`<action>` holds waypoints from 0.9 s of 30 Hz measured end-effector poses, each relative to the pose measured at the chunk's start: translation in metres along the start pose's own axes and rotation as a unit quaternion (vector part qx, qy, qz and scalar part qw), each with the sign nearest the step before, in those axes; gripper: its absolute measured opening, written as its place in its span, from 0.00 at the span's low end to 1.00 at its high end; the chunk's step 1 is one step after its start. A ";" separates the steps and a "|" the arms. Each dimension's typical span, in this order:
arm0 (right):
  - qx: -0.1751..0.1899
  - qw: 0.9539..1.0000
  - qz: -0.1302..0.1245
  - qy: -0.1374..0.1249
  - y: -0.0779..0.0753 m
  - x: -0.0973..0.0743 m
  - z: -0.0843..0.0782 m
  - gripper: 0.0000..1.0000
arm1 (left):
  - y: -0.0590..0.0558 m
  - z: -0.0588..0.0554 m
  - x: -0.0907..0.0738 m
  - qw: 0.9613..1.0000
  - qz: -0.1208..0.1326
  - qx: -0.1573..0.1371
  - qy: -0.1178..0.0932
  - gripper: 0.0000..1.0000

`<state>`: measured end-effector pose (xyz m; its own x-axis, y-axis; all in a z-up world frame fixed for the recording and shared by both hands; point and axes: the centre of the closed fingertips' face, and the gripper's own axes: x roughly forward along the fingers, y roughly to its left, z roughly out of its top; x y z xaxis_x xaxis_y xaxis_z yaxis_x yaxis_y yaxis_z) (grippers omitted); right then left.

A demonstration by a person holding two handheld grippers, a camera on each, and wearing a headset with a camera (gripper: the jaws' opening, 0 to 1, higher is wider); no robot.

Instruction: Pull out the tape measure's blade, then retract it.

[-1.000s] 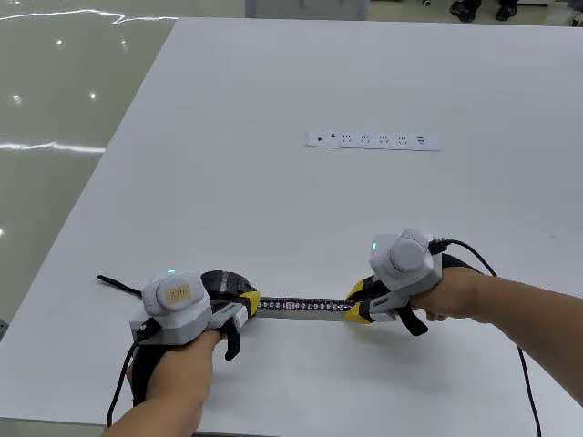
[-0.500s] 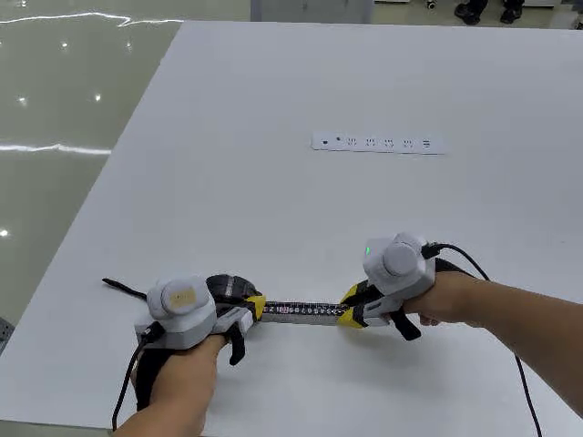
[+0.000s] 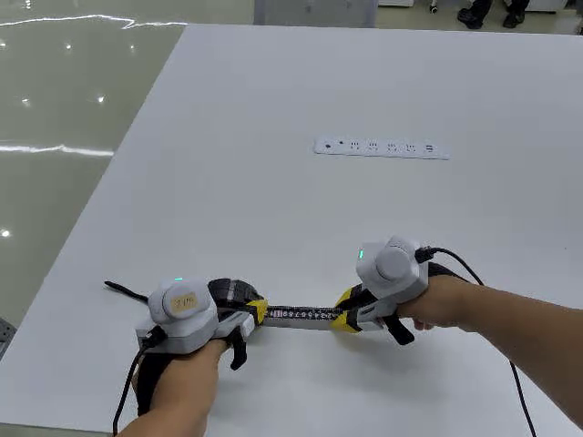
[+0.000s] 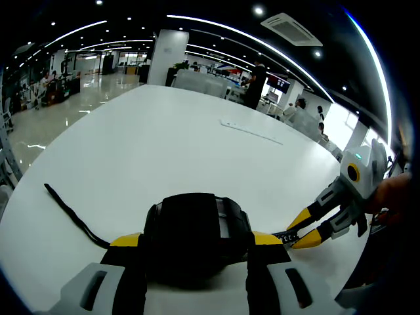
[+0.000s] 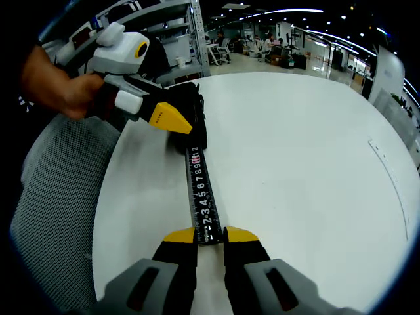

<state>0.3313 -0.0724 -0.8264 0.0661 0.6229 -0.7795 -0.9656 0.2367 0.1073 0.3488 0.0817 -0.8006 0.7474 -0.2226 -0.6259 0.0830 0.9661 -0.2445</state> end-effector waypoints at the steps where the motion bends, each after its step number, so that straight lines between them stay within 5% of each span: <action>1: 0.000 1.000 0.000 0.000 0.000 0.001 0.000 0.14 | 0.000 0.000 0.000 1.000 0.000 0.000 0.000 0.58; 27: 0.003 1.000 0.007 -0.012 0.004 0.019 0.020 0.14 | 0.000 0.000 0.000 1.000 0.001 -0.001 -0.002 0.58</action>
<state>0.3336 -0.0453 -0.8284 0.0591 0.6431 -0.7635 -0.9651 0.2322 0.1209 0.3493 0.0820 -0.8006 0.7496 -0.2203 -0.6241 0.0799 0.9662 -0.2451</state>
